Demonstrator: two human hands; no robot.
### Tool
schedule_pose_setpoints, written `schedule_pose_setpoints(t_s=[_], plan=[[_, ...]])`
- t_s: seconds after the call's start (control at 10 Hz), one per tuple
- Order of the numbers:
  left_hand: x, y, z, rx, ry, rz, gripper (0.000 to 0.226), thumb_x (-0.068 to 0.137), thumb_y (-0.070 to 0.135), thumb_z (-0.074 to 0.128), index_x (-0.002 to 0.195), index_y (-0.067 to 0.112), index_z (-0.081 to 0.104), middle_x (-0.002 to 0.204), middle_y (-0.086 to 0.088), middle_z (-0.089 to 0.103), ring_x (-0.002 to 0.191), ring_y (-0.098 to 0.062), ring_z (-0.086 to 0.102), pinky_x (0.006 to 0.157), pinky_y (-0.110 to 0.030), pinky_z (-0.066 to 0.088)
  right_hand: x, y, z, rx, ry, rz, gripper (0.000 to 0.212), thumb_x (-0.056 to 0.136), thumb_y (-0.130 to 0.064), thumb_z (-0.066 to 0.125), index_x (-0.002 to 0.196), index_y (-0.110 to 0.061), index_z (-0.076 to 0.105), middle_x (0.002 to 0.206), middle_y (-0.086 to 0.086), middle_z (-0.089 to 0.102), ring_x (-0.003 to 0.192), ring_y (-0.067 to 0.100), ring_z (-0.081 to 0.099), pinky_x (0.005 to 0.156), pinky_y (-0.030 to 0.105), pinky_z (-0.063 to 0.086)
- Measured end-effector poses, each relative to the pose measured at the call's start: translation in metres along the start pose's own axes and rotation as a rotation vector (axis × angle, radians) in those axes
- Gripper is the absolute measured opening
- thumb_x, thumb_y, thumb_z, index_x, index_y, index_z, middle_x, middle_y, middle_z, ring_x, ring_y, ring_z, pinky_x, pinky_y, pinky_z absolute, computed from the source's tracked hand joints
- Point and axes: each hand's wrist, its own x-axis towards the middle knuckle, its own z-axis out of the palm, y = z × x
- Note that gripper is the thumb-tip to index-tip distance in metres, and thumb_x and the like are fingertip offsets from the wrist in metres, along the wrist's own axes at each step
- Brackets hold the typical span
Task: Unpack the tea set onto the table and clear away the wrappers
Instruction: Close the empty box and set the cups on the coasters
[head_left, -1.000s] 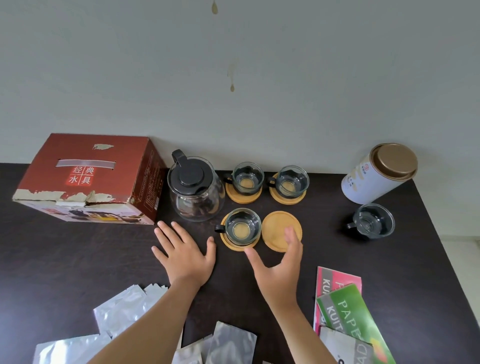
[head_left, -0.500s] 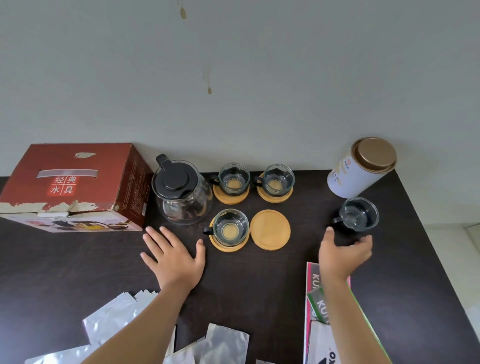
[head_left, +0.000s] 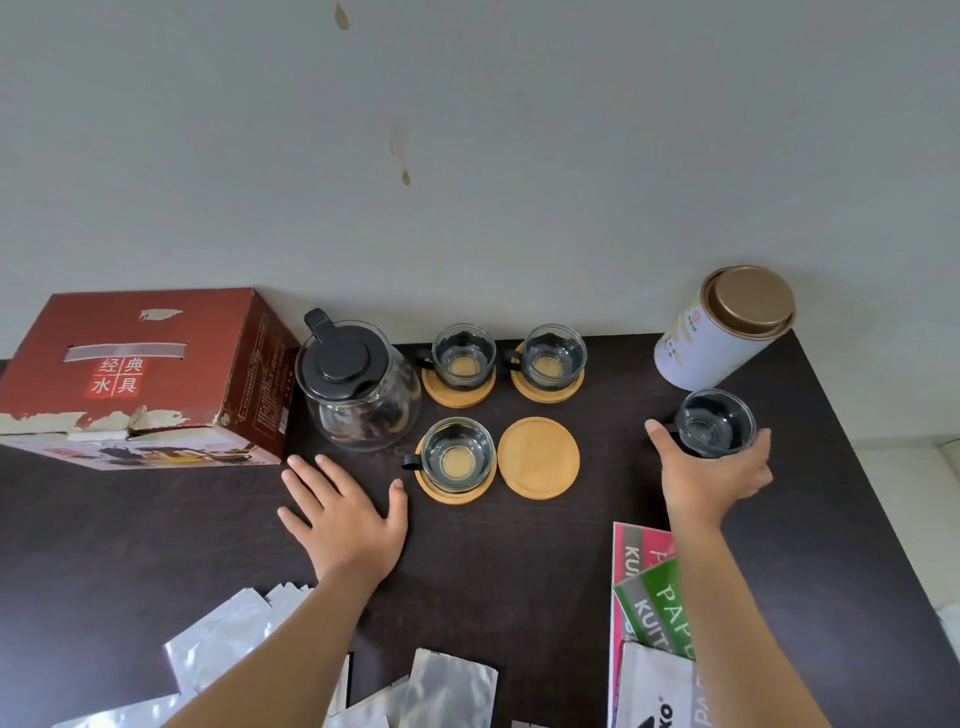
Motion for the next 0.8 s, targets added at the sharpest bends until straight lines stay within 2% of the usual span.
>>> schedule_pose_setpoints(t_s=[0.1, 0.2, 0.3, 0.5, 0.7, 0.8], plan=[[0.0, -0.001, 0.0, 0.004, -0.003, 0.0, 0.098, 0.079, 0.065, 0.025, 0.147, -0.006, 0.014, 0.155, -0.029, 0.004, 0.144, -0.041, 0.003, 0.109, -0.063, 0.017, -0.001, -0.003, 0.001, -0.023, -0.002, -0.031, 0.11, 0.049, -0.026, 0.095, 0.14, -0.009, 0.037, 0.14, 0.018, 0.035, 0.131, 0.028, 0.029, 0.104, 0.035, 0.038], [0.001, -0.001, 0.001, 0.007, -0.003, -0.001, 0.098, 0.08, 0.065, 0.025, 0.147, -0.005, 0.014, 0.155, -0.028, 0.003, 0.144, -0.041, 0.003, 0.109, -0.063, 0.017, -0.001, 0.003, 0.003, 0.05, 0.001, -0.053, 0.105, 0.042, -0.035, 0.096, 0.13, -0.009, 0.043, 0.133, 0.01, 0.042, 0.126, 0.023, 0.04, 0.103, 0.038, 0.045], [0.0, -0.001, 0.001, -0.002, 0.001, -0.001, 0.098, 0.08, 0.065, 0.025, 0.147, -0.005, 0.014, 0.155, -0.028, 0.003, 0.144, -0.041, 0.002, 0.109, -0.063, 0.017, -0.004, 0.006, 0.003, 0.161, -0.016, -0.008, 0.099, 0.046, -0.038, 0.094, 0.125, -0.015, 0.039, 0.129, 0.005, 0.044, 0.116, 0.017, 0.053, 0.089, 0.029, 0.054], [0.0, 0.0, 0.0, -0.008, 0.01, -0.003, 0.098, 0.079, 0.066, 0.023, 0.147, -0.005, 0.014, 0.155, -0.028, 0.004, 0.144, -0.04, 0.002, 0.109, -0.063, 0.017, -0.008, 0.005, -0.003, 0.089, 0.032, -0.122, 0.083, 0.048, -0.058, 0.086, 0.115, -0.021, 0.055, 0.119, -0.007, 0.054, 0.116, 0.017, 0.052, 0.094, 0.043, 0.051], [0.0, 0.0, 0.001, -0.002, 0.012, -0.002, 0.098, 0.079, 0.066, 0.023, 0.147, -0.005, 0.015, 0.155, -0.029, 0.005, 0.144, -0.041, 0.004, 0.108, -0.063, 0.018, -0.042, -0.014, 0.003, 0.218, -0.021, -0.073, 0.053, 0.052, -0.042, 0.09, 0.088, -0.039, 0.051, 0.102, -0.011, 0.058, 0.096, 0.007, 0.062, 0.084, 0.035, 0.057], [0.0, -0.001, 0.0, 0.008, 0.008, -0.007, 0.096, 0.082, 0.065, 0.025, 0.147, -0.005, 0.013, 0.155, -0.028, 0.003, 0.144, -0.041, 0.003, 0.109, -0.062, 0.017, -0.069, -0.013, 0.01, 0.189, -0.113, -0.132, 0.053, 0.056, -0.035, 0.09, 0.098, -0.032, 0.06, 0.103, -0.009, 0.061, 0.095, 0.007, 0.062, 0.084, 0.034, 0.056]])
